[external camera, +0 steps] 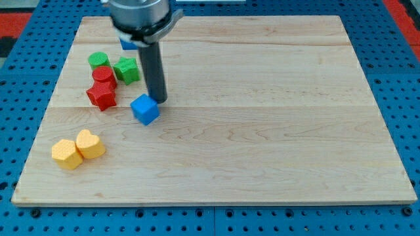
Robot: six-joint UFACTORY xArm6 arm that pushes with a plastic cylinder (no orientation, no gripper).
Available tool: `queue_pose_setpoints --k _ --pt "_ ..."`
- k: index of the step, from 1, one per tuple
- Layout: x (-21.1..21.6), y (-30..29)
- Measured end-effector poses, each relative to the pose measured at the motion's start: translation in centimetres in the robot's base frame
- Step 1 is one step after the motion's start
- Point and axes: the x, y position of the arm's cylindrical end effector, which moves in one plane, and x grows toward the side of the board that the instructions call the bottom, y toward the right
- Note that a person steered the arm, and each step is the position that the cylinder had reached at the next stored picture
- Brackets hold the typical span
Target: Push blue triangle into blue cube
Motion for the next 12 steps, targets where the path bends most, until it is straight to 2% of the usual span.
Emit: queue_pose_setpoints --k 2,3,4,5,6,7,8,10,11,12 --pt "4.3 -5.0" --pt "3.5 -1.1" --pt "-1.8 8.1" --pt "-8.6 11.9" --pt "-14.4 11.8" --pt "-20.1 6.7" --pt "-24.9 -1.3" --pt "-24.2 -12.8" --pt "-22.3 -9.6" --pt "-19.2 -1.6"
